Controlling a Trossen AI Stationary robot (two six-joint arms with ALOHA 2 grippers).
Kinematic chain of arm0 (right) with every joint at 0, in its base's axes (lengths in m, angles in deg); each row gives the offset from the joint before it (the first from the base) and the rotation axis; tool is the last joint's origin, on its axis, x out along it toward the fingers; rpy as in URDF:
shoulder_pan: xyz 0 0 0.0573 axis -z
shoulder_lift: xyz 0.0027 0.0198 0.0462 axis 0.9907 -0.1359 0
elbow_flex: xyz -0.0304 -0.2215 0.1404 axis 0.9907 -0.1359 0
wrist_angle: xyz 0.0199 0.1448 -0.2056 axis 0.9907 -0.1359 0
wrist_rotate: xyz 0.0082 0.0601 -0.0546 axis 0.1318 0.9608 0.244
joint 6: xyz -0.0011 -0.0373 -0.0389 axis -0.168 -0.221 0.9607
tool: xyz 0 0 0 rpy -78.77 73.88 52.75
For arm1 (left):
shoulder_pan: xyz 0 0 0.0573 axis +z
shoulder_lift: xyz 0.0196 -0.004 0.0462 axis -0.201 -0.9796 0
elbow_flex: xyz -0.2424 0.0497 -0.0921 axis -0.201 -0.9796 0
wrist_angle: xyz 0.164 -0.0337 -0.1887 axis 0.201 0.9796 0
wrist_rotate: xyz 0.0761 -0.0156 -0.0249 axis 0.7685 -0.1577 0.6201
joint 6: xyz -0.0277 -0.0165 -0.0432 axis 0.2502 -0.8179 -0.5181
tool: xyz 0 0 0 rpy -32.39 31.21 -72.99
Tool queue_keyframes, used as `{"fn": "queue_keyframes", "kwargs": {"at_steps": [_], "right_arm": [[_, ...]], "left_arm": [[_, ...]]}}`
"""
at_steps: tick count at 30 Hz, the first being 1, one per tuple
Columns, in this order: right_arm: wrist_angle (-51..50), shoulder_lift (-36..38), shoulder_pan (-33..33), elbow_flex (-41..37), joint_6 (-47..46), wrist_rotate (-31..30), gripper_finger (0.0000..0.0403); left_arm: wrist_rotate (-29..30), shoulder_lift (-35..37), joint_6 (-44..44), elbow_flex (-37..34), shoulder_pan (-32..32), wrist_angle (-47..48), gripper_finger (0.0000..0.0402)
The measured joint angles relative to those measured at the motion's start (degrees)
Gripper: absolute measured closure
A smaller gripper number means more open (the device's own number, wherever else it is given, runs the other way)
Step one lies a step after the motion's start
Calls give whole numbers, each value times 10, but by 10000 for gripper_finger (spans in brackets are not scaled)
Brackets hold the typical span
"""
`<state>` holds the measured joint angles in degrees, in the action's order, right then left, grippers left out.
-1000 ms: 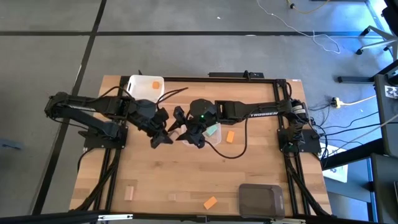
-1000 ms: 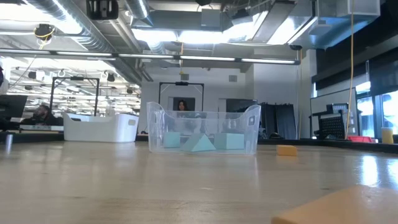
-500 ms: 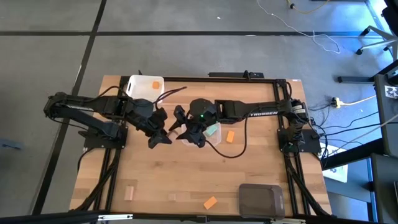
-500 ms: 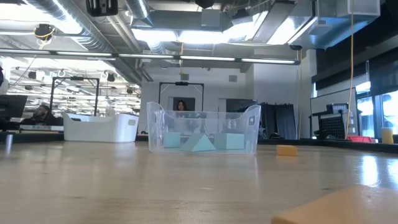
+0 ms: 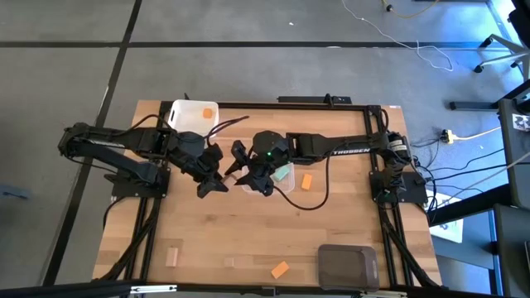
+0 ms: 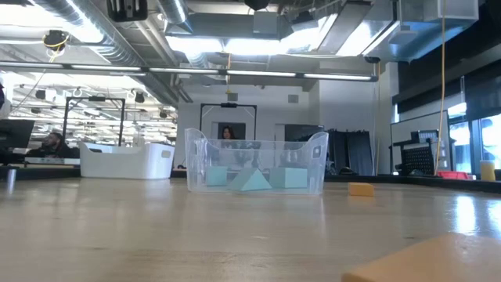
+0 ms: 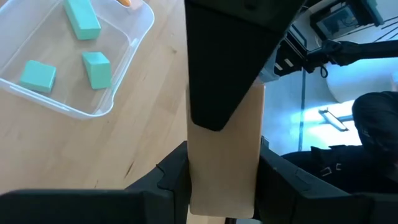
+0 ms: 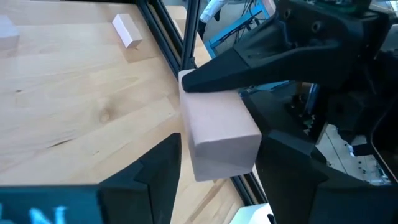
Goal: Sort & place blocks by color
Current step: Put the top brown block into the black bin
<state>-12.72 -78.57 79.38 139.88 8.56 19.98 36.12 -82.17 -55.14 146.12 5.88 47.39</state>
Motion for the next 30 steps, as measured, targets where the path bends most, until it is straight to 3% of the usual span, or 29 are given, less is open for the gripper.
{"fn": "queue_keyframes", "kwargs": {"at_steps": [23, 30], "right_arm": [[12, 0, 0, 0, 2, 12, 203], [10, 0, 0, 0, 2, 12, 245]], "left_arm": [[15, 0, 11, 0, 2, 1, 278], [12, 0, 11, 0, 2, 1, 278]]}}
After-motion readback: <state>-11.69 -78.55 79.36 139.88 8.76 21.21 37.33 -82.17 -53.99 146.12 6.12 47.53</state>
